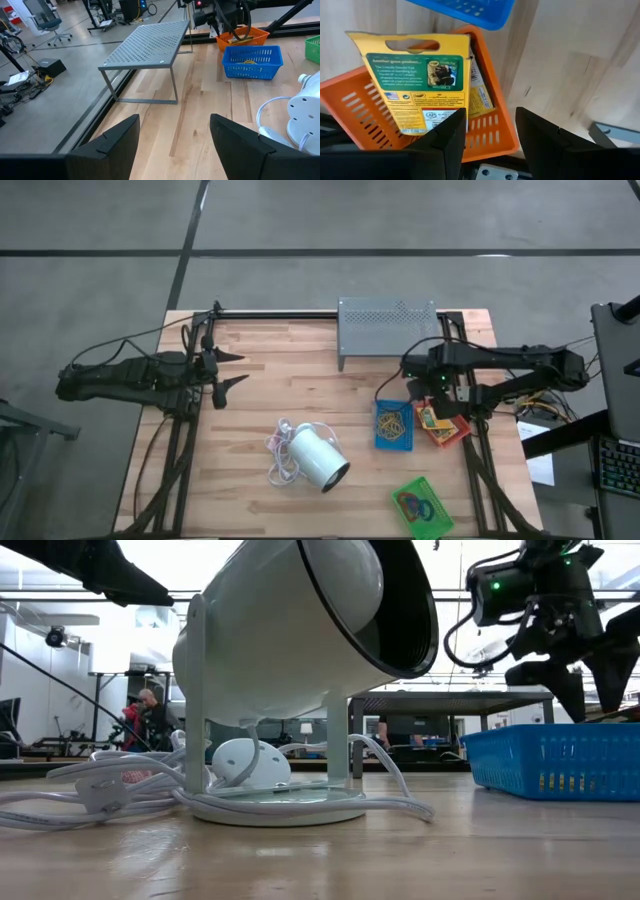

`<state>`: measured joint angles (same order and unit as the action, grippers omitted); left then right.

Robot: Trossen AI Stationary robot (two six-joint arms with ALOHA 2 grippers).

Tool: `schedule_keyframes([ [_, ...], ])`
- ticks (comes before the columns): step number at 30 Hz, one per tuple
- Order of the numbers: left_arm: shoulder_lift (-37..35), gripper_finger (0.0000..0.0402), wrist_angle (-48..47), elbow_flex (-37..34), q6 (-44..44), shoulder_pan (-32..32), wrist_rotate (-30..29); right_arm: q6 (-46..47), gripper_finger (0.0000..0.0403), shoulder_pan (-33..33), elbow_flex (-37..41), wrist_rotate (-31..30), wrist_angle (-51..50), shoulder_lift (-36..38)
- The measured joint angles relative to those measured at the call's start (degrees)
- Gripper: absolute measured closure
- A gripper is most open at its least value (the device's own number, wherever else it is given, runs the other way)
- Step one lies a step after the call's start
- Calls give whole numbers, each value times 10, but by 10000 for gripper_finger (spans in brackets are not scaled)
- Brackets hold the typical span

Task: Pick & Place Office Desk Supplies
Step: Put the orange bin with the sorted box of crayons on the shelf

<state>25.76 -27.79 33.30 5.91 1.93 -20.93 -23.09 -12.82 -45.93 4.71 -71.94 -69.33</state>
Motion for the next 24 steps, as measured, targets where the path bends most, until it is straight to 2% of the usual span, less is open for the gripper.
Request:
schedule_keyframes([
  [6,0,158,0,0,0,0,0,-3,237,0,23,-6,15,5],
  [12,0,158,0,0,0,0,0,-9,239,0,65,-48,83,5],
  [24,0,158,0,0,0,0,0,1,266,0,80,-47,100,6],
])
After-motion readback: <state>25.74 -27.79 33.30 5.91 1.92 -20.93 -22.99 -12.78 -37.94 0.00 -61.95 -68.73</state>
